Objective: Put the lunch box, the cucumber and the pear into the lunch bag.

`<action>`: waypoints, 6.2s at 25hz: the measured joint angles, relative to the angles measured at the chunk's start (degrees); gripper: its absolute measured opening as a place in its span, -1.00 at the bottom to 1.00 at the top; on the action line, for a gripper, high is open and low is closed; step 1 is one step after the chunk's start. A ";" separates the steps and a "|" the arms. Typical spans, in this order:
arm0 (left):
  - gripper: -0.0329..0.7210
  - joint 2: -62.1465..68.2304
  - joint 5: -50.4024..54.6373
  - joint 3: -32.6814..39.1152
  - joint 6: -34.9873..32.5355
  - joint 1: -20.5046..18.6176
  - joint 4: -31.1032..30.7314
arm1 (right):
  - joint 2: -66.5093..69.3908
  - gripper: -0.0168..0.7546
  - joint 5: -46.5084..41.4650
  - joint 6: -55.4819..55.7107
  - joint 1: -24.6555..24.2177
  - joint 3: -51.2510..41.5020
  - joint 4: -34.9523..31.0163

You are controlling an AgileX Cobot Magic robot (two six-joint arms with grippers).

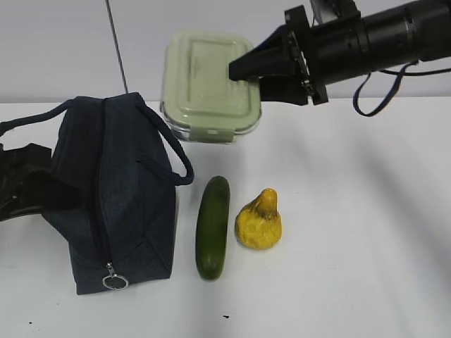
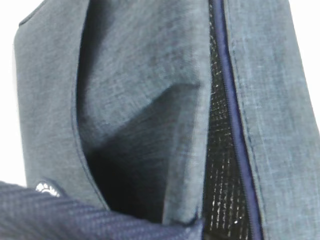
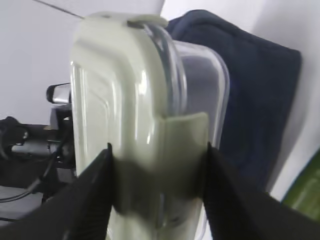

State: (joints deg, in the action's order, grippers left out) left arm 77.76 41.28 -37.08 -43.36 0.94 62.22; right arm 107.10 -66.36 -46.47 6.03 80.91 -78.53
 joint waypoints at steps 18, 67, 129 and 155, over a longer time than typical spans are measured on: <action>-0.96 0.05 -0.29 0.00 -0.05 0.00 2.91 | 1.65 0.07 14.17 -2.48 15.32 5.43 -8.80; -0.96 0.10 0.73 0.00 -0.05 0.00 4.53 | 17.20 0.40 20.48 8.05 20.45 16.90 18.42; -0.96 0.10 1.26 0.00 -0.47 0.00 4.66 | 10.76 0.07 -0.37 33.05 17.26 11.08 65.20; -0.96 0.10 1.21 0.00 -0.64 0.00 4.43 | 11.78 -0.42 -4.23 36.95 16.79 34.63 79.65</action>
State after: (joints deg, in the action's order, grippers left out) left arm 77.86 42.49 -37.08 -44.00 0.94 66.66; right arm 118.88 -70.58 -9.52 22.82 115.55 1.12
